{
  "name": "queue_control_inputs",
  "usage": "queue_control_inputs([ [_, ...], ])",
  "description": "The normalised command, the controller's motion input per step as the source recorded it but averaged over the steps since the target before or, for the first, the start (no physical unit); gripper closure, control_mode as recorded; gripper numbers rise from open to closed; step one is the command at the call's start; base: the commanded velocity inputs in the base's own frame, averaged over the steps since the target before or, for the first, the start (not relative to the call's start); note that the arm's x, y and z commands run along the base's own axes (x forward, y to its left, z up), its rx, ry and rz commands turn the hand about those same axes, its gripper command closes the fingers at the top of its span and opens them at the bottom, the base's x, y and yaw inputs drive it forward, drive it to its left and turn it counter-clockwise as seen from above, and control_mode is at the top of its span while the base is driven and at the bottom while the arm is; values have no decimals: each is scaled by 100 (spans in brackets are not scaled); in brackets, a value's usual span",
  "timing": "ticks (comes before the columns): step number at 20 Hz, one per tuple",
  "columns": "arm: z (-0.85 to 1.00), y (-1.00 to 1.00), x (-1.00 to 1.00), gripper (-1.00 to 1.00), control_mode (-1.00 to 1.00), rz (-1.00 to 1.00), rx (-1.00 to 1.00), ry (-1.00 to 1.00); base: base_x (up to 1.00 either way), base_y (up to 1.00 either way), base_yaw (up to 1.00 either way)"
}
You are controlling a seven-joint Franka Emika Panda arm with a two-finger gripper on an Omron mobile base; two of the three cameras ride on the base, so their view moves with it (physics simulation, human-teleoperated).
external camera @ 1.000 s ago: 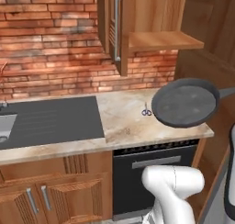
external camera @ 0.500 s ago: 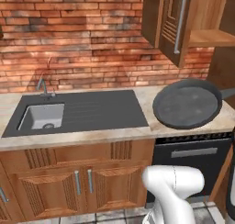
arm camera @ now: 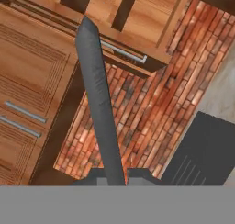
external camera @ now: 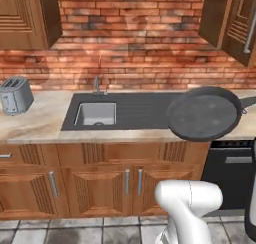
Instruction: Pick the pan from the cabinet and place it on the stove. Then turn on the stove burner for the pan.
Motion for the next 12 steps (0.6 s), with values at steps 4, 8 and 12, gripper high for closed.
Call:
queue_control_inputs([
  [4,0,0,0,100,100,0,0,0,-19,69,27],
  [8,0,0,0,100,100,0,0,0,-3,49,26],
  [12,0,0,0,100,100,0,0,0,0,25,23],
])
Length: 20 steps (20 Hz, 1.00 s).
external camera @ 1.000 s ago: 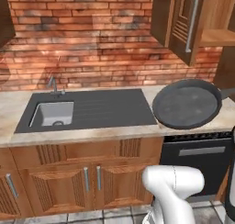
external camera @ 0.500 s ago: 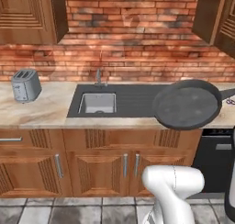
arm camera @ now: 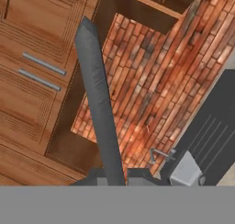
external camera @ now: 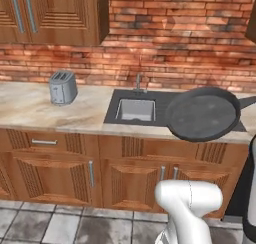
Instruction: Pick the pan from the cabinet and place it on the stove. Then turn on the stove burner for the pan.
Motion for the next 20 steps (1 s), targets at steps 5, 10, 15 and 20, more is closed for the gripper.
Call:
queue_control_inputs([
  [5,0,0,0,100,100,0,0,0,30,-2,22],
  [10,0,0,0,100,100,0,0,0,52,-16,22],
  [15,0,0,0,100,100,0,0,0,55,-6,26],
  [20,0,0,0,100,100,0,0,0,14,-10,34],
])
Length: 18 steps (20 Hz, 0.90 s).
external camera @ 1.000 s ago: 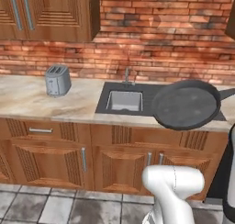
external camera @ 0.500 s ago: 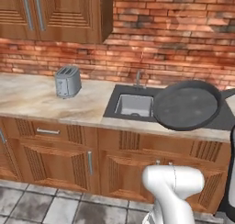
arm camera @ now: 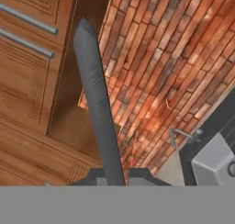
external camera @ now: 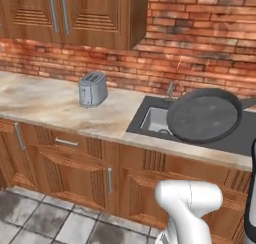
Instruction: Pick the pan from the cabinet and place it on the stove. Then turn on the stove burner for the pan.
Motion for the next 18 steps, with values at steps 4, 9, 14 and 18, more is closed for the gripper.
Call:
queue_control_inputs([
  [4,0,0,0,100,100,0,0,0,-16,-1,47],
  [9,0,0,0,100,100,0,0,0,-11,3,54],
  [14,0,0,0,100,100,0,0,0,-10,0,57],
  [18,0,0,0,100,100,0,0,0,-8,0,59],
])
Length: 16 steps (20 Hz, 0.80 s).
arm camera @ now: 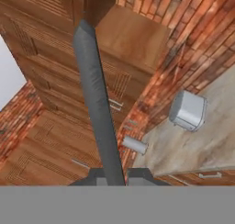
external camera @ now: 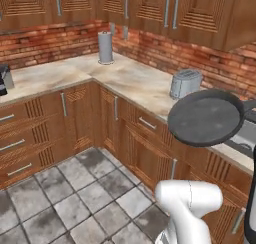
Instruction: Pick the pan from the cabinet and place it on the stove. Then turn on the stove burner for the pan.
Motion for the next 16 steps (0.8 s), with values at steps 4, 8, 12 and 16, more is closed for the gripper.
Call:
queue_control_inputs([
  [4,0,0,0,100,100,0,0,0,-2,1,60],
  [8,0,0,0,100,100,0,0,0,-1,3,61],
  [12,0,0,0,100,100,0,0,0,-2,4,61],
  [16,0,0,0,100,100,0,0,0,-4,6,61],
])
